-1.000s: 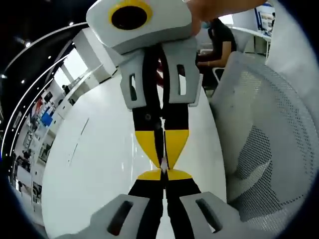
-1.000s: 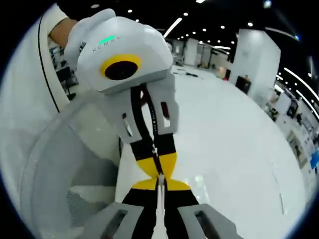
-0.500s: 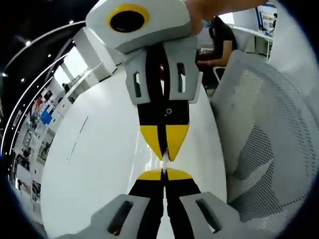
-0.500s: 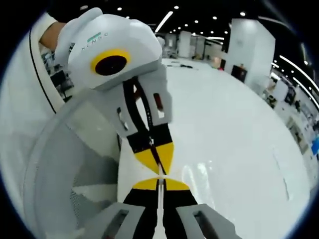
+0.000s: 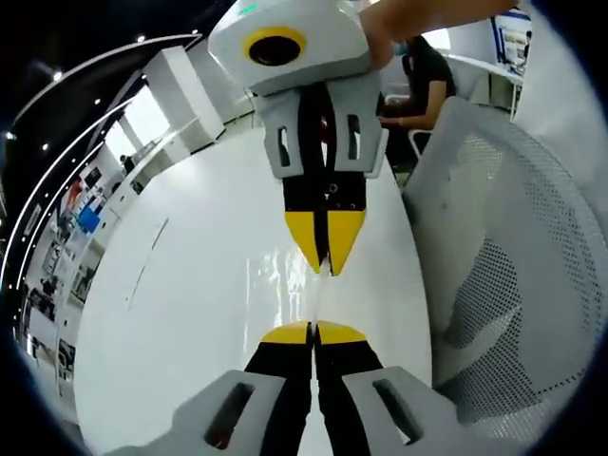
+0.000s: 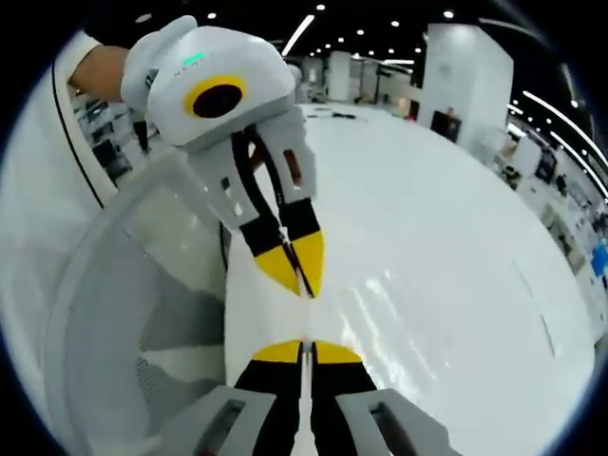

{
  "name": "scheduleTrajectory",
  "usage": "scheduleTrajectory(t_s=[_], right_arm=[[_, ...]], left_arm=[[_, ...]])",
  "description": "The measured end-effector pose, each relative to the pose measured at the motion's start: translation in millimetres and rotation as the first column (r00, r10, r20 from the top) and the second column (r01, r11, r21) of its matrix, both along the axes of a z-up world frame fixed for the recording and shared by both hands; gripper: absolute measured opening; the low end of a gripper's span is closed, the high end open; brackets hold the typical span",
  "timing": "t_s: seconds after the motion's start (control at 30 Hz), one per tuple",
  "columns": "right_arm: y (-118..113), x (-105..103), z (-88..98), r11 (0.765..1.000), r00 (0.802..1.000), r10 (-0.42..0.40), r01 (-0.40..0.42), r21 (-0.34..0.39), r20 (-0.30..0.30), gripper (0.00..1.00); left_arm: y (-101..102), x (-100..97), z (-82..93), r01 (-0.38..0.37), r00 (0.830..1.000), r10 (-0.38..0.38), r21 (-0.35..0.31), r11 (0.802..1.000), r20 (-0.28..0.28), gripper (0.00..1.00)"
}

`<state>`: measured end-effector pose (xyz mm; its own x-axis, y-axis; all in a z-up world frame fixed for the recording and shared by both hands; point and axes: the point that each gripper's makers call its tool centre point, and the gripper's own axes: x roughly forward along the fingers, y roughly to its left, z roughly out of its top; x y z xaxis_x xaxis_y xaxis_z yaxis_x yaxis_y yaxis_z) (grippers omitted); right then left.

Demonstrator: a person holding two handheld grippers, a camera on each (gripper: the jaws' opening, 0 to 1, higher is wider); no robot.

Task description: Open the resealable bag by pulling the two sides of the seal apart until the entire bag opening is separated and visibly accessible.

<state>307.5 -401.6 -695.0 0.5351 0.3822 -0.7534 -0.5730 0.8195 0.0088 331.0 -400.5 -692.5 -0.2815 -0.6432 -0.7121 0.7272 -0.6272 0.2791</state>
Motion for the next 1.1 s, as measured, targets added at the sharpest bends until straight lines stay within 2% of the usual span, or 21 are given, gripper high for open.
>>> scheduleTrajectory(t_s=[0.03, 0.07, 0.2, 0.33, 0.37, 0.53, 0.6, 0.8, 0.9, 0.97, 1.1], right_arm=[[0, 1, 1.0, 1.000, 1.000, -0.005, 0.005, 0.004, 0.000, 0.00], [0, 1, 1.8, 1.000, 1.000, -0.007, 0.007, 0.008, -0.002, 0.00], [0, 3, 3.1, 1.000, 1.000, -0.011, 0.011, 0.011, -0.006, 0.00], [1, 4, 2.0, 1.000, 1.000, -0.011, 0.011, 0.007, -0.014, 0.00], [2, 5, 2.1, 1.000, 1.000, -0.010, 0.011, 0.008, -0.017, 0.00], [4, 6, 0.2, 1.000, 1.000, -0.004, 0.004, -0.003, -0.025, 0.00], [4, 6, -0.8, 1.000, 1.000, -0.003, 0.003, -0.004, -0.030, 0.00], [4, 6, -1.0, 1.000, 1.000, -0.008, 0.008, -0.005, -0.030, 0.00], [2, 9, -0.6, 0.996, 0.998, 0.059, -0.058, -0.060, 0.017, 0.00], [5, 7, -2.3, 0.997, 0.998, 0.062, -0.062, -0.053, 0.009, 0.00], [7, 10, -1.6, 0.995, 0.996, 0.084, -0.082, -0.058, 0.033, 0.00]], left_arm=[[0, 0.5, 0.1, -0.002, 1.000, 0.002, 0.002, 1.000, -0.006, 0.00], [2, -0.5, -0.5, -0.011, 0.999, 0.011, 0.013, 1.000, -0.038, 0.00], [2, 0.8, 3.2, -0.003, 0.999, 0.003, -0.015, 1.000, -0.036, 0.00], [0, -3.6, 5.8, 0.004, 0.999, -0.005, -0.026, 1.000, -0.053, 0.11], [-1, -6.3, 6.2, 0.009, 0.999, -0.010, -0.027, 1.000, -0.052, 0.12], [-5, -11.8, 7.3, 0.026, 0.999, -0.027, -0.041, 0.999, -0.042, 0.08], [-6, -12.9, 7.1, 0.030, 0.999, -0.031, -0.036, 0.999, -0.038, 0.03], [-6, -13.4, 4.4, 0.039, 0.998, -0.040, -0.020, 0.999, -0.040, 0.00], [-6, -13.3, 2.7, 0.051, 0.999, -0.051, -0.025, 0.998, -0.017, 0.00], [-5, -13.1, 2.0, 0.049, 0.998, -0.049, -0.017, 0.999, -0.025, 0.00], [-4, -11.6, 1.4, 0.051, 0.998, -0.051, -0.014, 0.999, -0.025, 0.00]])
